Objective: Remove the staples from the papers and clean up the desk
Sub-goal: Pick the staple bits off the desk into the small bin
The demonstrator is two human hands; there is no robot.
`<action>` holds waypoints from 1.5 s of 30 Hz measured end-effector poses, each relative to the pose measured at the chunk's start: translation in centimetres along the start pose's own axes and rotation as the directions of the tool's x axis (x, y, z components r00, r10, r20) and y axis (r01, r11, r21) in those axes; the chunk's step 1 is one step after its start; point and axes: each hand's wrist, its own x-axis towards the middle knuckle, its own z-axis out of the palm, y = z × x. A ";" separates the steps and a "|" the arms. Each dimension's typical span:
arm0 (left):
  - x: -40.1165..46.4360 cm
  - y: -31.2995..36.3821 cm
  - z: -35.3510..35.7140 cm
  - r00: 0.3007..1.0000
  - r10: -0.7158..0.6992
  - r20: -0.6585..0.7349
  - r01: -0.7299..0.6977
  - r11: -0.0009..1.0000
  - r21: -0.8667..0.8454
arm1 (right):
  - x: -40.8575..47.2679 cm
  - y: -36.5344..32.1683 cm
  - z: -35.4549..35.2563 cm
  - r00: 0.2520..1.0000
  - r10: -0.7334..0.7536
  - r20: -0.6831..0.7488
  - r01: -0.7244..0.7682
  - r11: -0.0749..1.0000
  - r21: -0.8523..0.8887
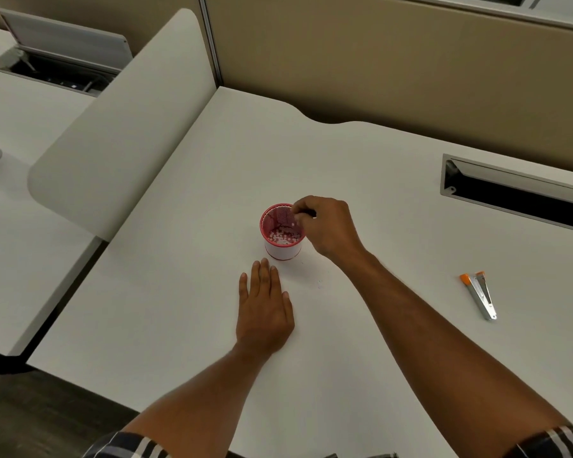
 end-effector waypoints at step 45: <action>0.0 0.1 -0.1 1.000 0.010 -0.016 -0.009 0.999 0.031 | -9.6 9.0 5.6 0.994 0.041 0.098 -0.009 0.952 -0.306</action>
